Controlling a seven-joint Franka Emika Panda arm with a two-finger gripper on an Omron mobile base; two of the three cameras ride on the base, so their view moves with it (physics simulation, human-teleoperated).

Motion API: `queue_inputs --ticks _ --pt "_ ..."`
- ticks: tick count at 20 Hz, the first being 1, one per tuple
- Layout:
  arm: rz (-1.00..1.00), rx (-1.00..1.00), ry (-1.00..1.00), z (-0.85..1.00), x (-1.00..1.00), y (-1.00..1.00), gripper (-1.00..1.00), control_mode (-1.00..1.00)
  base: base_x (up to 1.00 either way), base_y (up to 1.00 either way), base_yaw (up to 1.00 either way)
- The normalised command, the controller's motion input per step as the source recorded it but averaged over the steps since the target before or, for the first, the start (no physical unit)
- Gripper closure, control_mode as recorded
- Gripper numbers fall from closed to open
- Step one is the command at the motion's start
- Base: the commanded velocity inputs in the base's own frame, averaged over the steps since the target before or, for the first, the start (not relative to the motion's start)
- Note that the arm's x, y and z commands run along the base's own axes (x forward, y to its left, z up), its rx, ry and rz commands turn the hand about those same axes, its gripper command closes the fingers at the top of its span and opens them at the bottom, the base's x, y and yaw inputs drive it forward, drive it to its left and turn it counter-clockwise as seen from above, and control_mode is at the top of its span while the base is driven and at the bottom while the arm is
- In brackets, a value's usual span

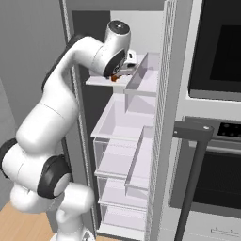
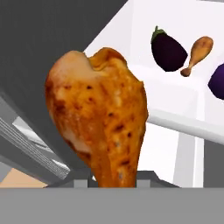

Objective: Place one eggplant and one chicken drumstick in each tupperware on the nearby counter, to pack two identical lunches.

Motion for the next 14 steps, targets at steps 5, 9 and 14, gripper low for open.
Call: queue_inputs --ticks 5,9,14 --pt "-0.02 -0.07 0.0 -0.1 -1.0 0.69 1.0 -1.0 0.0 0.0 0.0" --pt "-0.08 -0.09 0.01 -0.47 -1.0 0.95 1.0 -1.0 0.0 0.0 0.0" --pt "-0.15 -0.13 0.08 -1.0 -0.97 1.0 1.0 -1.0 0.0 0.0 0.0"
